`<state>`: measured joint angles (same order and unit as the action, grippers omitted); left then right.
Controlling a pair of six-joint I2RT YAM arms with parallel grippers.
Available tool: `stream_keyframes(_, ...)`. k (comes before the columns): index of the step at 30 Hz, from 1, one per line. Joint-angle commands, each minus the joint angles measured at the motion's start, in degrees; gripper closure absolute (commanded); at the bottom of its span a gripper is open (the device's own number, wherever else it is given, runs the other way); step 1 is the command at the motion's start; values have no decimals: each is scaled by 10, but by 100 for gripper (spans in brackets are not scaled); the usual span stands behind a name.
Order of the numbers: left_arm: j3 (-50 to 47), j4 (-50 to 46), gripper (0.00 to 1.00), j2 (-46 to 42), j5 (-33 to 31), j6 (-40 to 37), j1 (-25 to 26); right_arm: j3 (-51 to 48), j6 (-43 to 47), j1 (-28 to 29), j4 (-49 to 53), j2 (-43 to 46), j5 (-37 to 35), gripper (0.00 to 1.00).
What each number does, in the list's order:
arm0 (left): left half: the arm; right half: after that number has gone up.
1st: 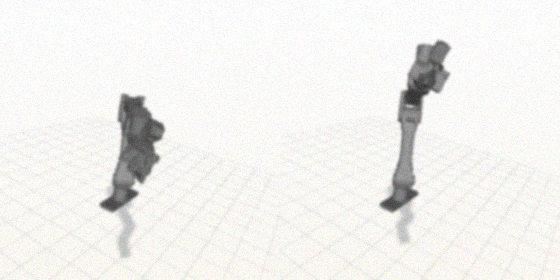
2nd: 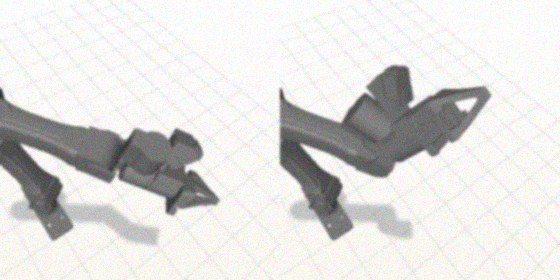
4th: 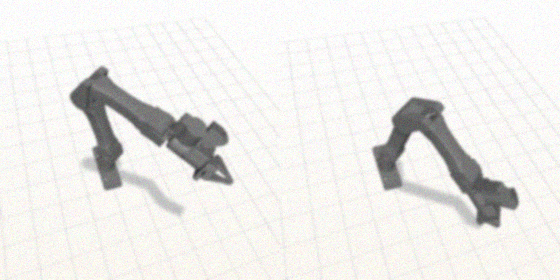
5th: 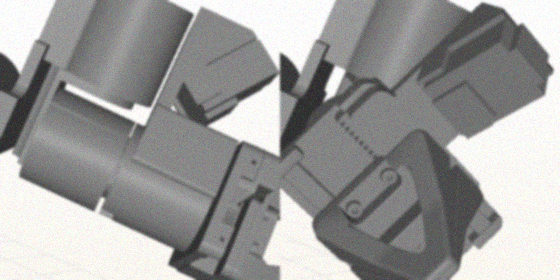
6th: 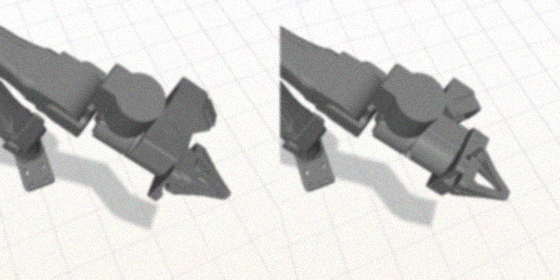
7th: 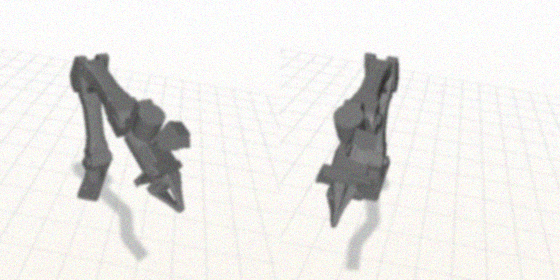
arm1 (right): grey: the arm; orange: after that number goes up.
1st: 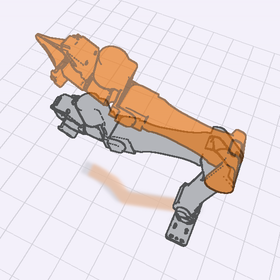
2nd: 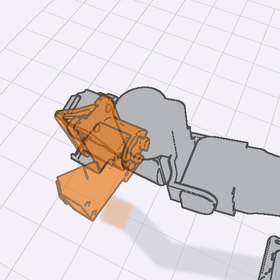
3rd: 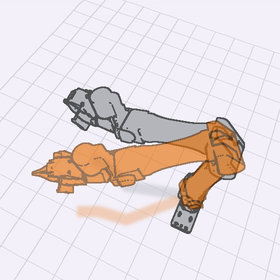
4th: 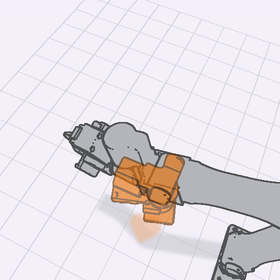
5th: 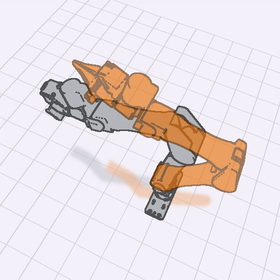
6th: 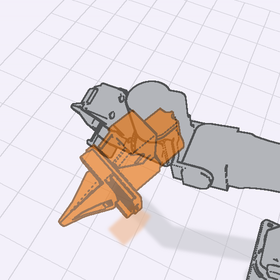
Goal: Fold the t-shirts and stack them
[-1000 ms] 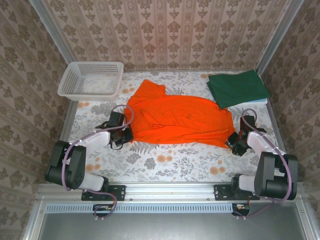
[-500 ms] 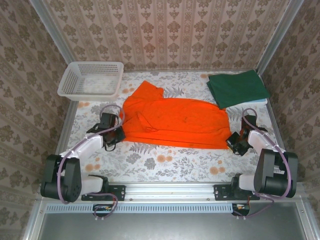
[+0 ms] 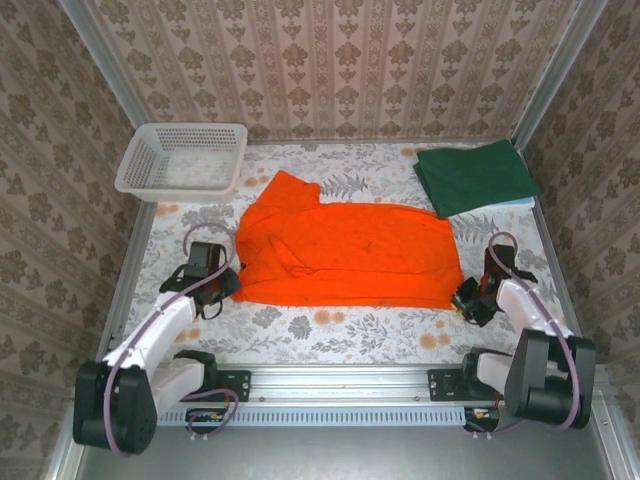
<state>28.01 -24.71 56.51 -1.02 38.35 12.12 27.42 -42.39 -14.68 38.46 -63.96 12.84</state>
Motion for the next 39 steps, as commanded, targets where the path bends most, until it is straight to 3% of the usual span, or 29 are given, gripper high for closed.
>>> stream_keyframes(1, 21, -39, 65, -38, -29, 6, -7, -18, -51, -3, 53, 66, 1, 77)
stream_keyframes(5, 65, -32, 62, -53, 21, -8, 3, -24, -86, -4, 86, 134, 8, 61)
stream_keyframes(9, 121, -23, 63, -7, 43, -37, 80, 21, -90, 7, 122, 194, -23, 55)
stream_keyframes(12, 142, -5, 69, 52, 49, -56, 137, 73, -92, 96, 73, 187, -32, 55)
stream_keyframes(13, 139, 7, 71, 68, 62, -56, 159, 93, -92, 141, 52, 170, -47, 55)
stream_keyframes(18, 100, 46, 76, 130, 81, -50, 154, 223, -54, 383, -51, -22, -103, 49)
stream_keyframes(23, 31, 100, 83, 138, 113, -33, 82, 391, 37, 518, -87, -242, -117, 53)
stream_keyframes(30, -15, 129, 86, 124, 100, -32, 61, 596, 163, 604, -65, -453, -64, 57)
stream_keyframes(39, -48, 152, 85, 92, 75, -26, 44, 669, 235, 621, -51, -543, -36, 55)
